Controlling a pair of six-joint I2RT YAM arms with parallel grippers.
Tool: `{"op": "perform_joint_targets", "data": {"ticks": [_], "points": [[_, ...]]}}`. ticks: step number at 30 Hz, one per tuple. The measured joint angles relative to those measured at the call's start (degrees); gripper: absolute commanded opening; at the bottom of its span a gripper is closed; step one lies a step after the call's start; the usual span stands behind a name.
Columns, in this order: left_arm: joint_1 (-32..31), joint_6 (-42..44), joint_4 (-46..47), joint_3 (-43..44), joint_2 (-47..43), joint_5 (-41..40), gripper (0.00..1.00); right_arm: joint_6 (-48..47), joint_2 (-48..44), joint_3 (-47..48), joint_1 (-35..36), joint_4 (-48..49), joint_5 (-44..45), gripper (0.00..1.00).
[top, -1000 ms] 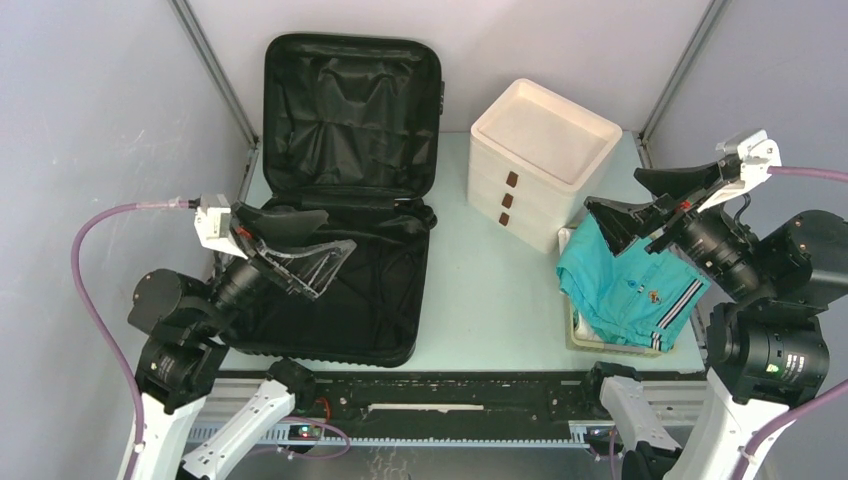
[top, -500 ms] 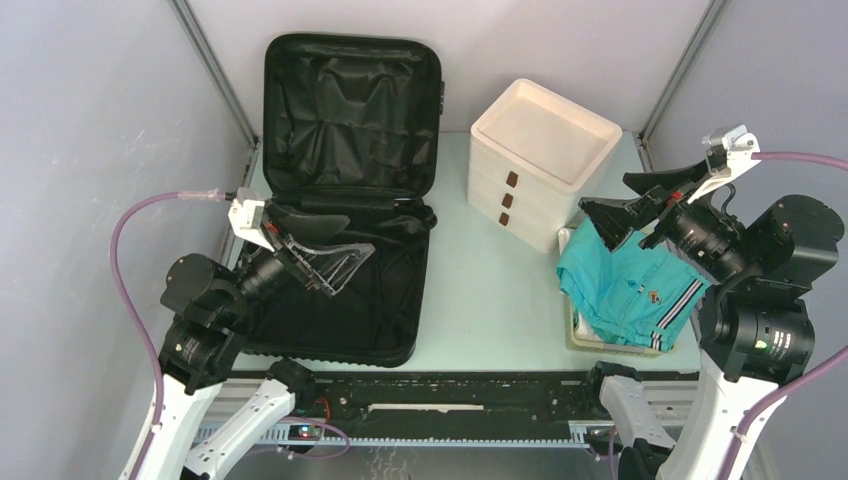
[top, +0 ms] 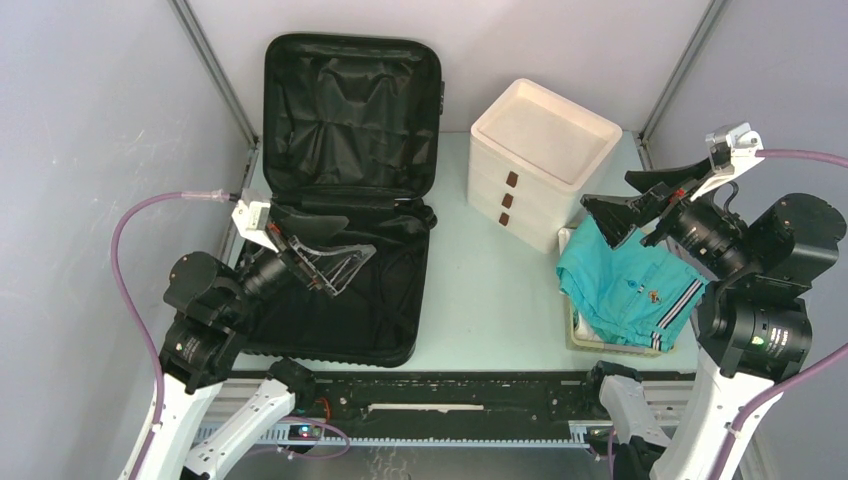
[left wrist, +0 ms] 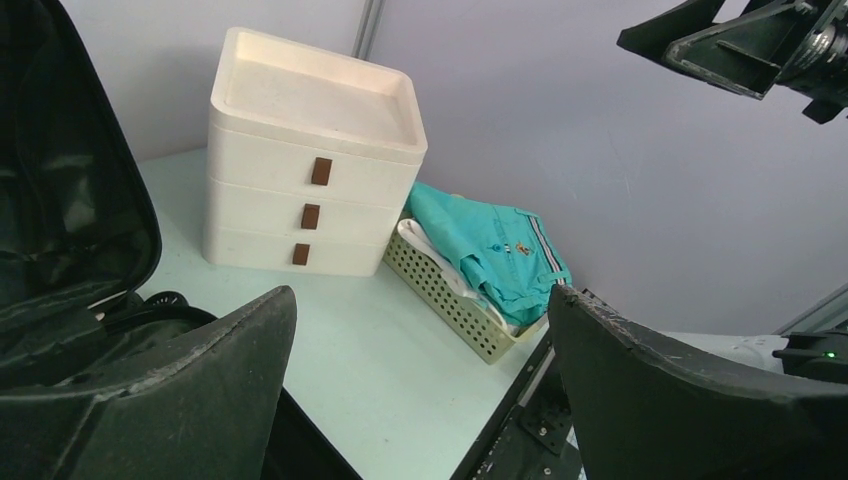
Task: Open, take out, and arrange the luggage
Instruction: Reset both arms
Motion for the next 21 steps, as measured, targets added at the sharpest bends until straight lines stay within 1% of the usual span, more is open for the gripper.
{"op": "perform_joint_targets", "data": {"ticks": [12, 21], "points": [[0.00, 1.81, -1.73, 0.11, -0.48, -0.85, 1.00, 2.16, 0.00, 0.00, -1.38, 1.31, -0.83, 1.00], [0.00, 2.47, -1.99, 0.11, -0.63, -1.38, 1.00, 4.94, 0.37, 0.98, -2.19, 2.25, 0.66, 1.00]]}}
